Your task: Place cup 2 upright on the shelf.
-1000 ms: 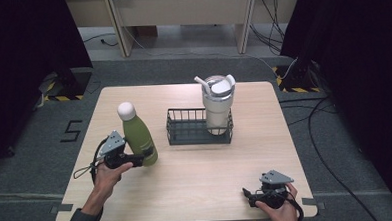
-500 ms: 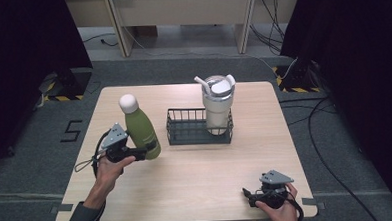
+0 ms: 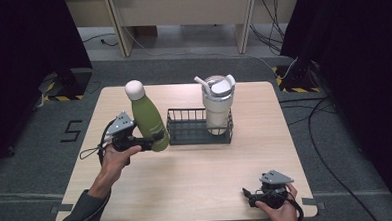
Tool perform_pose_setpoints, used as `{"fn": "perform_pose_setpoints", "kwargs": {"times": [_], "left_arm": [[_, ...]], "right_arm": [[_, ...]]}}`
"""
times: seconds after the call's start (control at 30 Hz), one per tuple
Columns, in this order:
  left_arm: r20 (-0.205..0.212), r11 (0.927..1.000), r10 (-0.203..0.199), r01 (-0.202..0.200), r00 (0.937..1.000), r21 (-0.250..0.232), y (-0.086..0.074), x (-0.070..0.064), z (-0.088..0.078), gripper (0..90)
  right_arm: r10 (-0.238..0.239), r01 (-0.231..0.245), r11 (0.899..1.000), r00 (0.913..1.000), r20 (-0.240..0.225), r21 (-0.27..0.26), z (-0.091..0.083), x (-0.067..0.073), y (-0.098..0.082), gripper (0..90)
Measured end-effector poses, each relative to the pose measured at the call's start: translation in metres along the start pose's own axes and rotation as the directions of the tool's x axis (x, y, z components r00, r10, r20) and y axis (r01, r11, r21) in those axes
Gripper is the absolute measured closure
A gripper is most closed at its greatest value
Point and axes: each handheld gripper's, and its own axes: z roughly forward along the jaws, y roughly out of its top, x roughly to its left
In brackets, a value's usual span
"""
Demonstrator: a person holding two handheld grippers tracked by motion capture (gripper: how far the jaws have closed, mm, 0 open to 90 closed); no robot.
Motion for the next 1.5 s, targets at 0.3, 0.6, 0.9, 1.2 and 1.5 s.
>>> {"fn": "perform_pose_setpoints", "kwargs": {"times": [0.3,0.6,0.9,1.2,1.5], "left_arm": [[0.003,0.9997,0.024,-0.024,0.9997,0.000,0.019,0.000,0.015,20.6],[0.015,0.9996,0.028,-0.028,0.9995,-0.003,0.033,0.002,0.035,20.5],[0.002,0.9994,0.033,-0.033,0.9994,0.011,0.041,0.007,0.049,20.6],[-0.001,0.9996,0.028,-0.028,0.9996,0.006,0.050,0.012,0.065,20.5],[-0.004,0.9998,0.017,-0.017,0.9998,0.009,0.053,0.017,0.081,20.6]], "right_arm": [[-0.001,0.001,1.000,1.0000,0.001,-0.001,0.000,0.000,0.000,8.2],[-0.002,0.002,1.000,1.0000,0.000,-0.002,0.000,0.000,0.000,8.0],[-0.001,0.001,1.000,1.0000,0.000,-0.003,0.000,0.000,0.000,7.9],[-0.005,0.005,1.000,1.0000,-0.001,-0.001,0.000,0.000,0.000,7.8],[-0.006,0.006,1.000,1.0000,-0.001,-0.003,0.000,0.000,0.000,7.7]]}}
